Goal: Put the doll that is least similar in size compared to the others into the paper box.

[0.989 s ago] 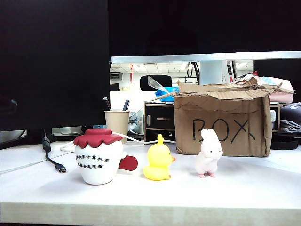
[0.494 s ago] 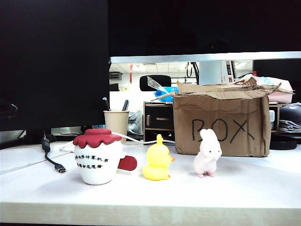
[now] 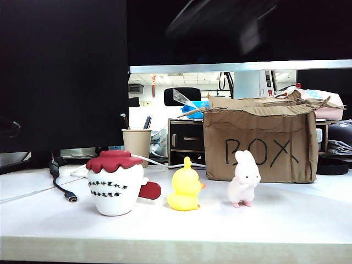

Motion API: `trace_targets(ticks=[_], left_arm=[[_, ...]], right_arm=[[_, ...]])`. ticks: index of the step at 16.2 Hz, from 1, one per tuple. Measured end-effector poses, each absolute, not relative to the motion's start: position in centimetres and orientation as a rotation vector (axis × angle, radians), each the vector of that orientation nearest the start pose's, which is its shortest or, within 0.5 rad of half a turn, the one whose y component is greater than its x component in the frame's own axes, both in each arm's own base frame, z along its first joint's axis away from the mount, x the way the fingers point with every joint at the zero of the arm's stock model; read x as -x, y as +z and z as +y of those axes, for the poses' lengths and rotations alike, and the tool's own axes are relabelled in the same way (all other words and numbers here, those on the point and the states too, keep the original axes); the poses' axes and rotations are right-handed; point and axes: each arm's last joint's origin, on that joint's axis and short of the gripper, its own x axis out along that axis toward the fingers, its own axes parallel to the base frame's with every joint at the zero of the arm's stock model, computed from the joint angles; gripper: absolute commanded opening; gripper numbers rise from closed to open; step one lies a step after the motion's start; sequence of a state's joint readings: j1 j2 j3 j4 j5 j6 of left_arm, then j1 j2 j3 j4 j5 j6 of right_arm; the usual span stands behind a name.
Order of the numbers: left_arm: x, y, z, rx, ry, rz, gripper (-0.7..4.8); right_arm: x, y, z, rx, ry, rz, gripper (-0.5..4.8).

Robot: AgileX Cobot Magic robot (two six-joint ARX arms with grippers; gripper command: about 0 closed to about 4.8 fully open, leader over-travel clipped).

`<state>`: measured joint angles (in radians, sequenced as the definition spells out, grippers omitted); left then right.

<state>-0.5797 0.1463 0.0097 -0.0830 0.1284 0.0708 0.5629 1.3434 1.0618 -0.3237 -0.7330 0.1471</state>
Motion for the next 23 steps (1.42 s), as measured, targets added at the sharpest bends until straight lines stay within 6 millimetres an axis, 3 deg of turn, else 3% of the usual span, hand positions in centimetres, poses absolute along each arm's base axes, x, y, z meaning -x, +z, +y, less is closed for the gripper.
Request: trace_targets(ticks=[1,2,4,8,16,23], left_arm=[[-8.5,14.7,-6.0,-0.118,-0.713,0.194,-0.05],[-8.5,14.7,-6.0,-0.118,-0.713,0.193,-0.05],[-8.5,14.7,-6.0,-0.118,-0.713,0.193,-0.05],[-8.5,14.7,-6.0,-0.118,-0.713,0.193,-0.05],[-8.5,14.7,-6.0,-0.118,-0.713,0.193,-0.05],[-8.5,14.7,-6.0,-0.118,-0.713,0.193,-0.05]], right_arm=[[-23.5,28.7,19.6,-0.077,1.175,0.794,0.65],[-23.5,27.8,21.4,0.002,1.152,0.838,2.28],[-23.0,26.8,25.4,0.165,1.161,0.878,4.79],[-22.3,25.9,28.3,0.340,1.078,0.849,4.79],[-22.9,23.7,28.6,0.438,1.019,0.912,4.79],[-22.9,22.9,29.0,0.487,1.044,0.900,4.79]])
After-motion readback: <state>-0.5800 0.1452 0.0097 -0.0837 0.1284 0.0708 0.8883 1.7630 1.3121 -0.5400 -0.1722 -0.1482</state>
